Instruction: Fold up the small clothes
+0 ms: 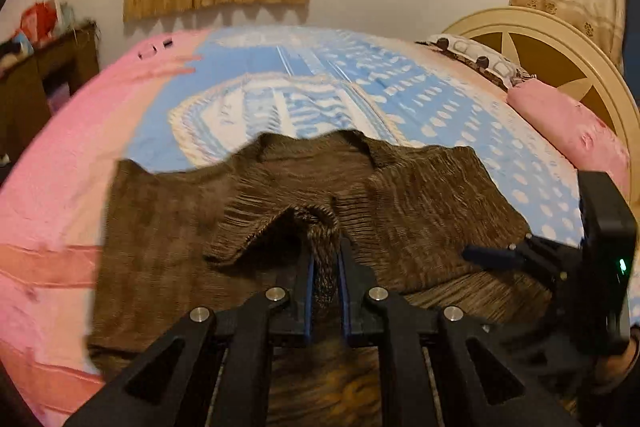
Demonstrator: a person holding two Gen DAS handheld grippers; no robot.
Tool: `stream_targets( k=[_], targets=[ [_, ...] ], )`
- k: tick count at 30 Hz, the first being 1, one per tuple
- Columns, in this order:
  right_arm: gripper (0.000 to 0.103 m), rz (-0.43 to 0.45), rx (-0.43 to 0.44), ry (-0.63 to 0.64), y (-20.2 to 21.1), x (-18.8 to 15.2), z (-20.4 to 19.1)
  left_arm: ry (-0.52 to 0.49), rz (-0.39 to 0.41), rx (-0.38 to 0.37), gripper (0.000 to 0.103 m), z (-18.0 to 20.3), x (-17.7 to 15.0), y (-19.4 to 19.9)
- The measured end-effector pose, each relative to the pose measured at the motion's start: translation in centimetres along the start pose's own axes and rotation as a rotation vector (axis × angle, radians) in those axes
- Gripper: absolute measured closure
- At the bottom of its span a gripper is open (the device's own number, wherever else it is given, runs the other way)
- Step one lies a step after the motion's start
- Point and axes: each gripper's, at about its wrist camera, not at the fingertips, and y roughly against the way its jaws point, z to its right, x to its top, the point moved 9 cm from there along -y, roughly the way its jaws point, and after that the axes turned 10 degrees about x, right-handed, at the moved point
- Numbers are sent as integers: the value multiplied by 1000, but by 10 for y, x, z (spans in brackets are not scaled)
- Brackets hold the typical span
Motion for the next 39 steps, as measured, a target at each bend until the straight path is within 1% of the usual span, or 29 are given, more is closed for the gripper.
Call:
stream_targets(
  k=[1, 2, 3, 4, 5, 7, 11, 12, 13, 15, 16, 17, 18, 19, 21, 24, 25, 26, 28, 30, 31, 32, 33, 34, 37, 39],
  targets=[
    [26, 1, 3, -2, 0, 0, 0, 1, 10, -1, 85, -5, 1, 4],
    [26, 3, 6, -5, 0, 1, 0, 1, 16, -12, 69, -8, 0, 6],
    [26, 4, 8, -7, 0, 1, 0, -2, 20, -15, 57, -12, -1, 9],
    [26, 5, 10, -8, 0, 1, 0, 0, 32, -3, 41, -13, -3, 13],
    [26, 5, 10, -9, 0, 1, 0, 4, 49, 2, 39, -13, -1, 15],
    [25, 3, 10, -7, 1, 1, 0, 4, 76, -44, 39, -1, 6, 17],
    [25, 1, 5, -3, 0, 1, -1, 39, 87, -45, 39, 6, 21, 17],
    [25, 1, 6, -3, 0, 1, -1, 38, 83, -33, 39, 5, 22, 15],
    [25, 4, 10, -6, 0, 1, -1, 25, 84, 28, 39, -3, 22, 14],
    [25, 14, 26, -20, 3, 1, 1, 19, 85, 119, 39, -24, 15, 13],
    [25, 25, 44, -35, 5, 1, 2, 22, 79, 143, 39, -33, 11, 13],
    [25, 33, 57, -48, 7, 0, 4, 33, 66, 185, 39, -50, 4, 12],
    [26, 39, 72, -61, 8, 1, 5, 55, 45, 237, 39, -72, -5, 10],
    [26, 47, 89, -75, 10, 1, 7, 78, 23, 274, 39, -90, -13, 8],
    [26, 63, 108, -104, 14, 3, 9, 150, -27, 304, 39, -122, -29, 1],
    [26, 68, 124, -157, 21, 8, 7, 250, -104, 286, 39, -148, -52, -14],
    [26, 84, 136, -171, 26, 14, 4, 281, -141, 267, 39, -153, -59, -21],
    [26, 103, 149, -181, 30, 23, -2, 300, -150, 253, 39, -154, -61, -24],
    [26, 113, 158, -184, 31, 39, -13, 286, -127, 249, 39, -150, -57, -22],
    [34, 94, 155, -146, 23, 53, -27, 248, -133, 265, 38, -144, -60, -26],
    [37, 74, 142, -107, 17, 59, -34, 240, -128, 268, 37, -141, -60, -27],
    [43, 49, 116, -63, 8, 63, -42, 234, -124, 264, 35, -139, -59, -27],
    [46, 29, 96, -34, 1, 66, -45, 237, -121, 256, 35, -139, -59, -27],
    [46, 12, 77, -7, -7, 67, -49, 245, -118, 251, 34, -139, -59, -28],
    [46, -17, 58, 36, -27, 73, -59, 251, -109, 246, 34, -140, -60, -27],
    [46, -48, 21, 75, -41, 72, -61, 249, -106, 247, 34, -141, -62, -24]
  ],
)
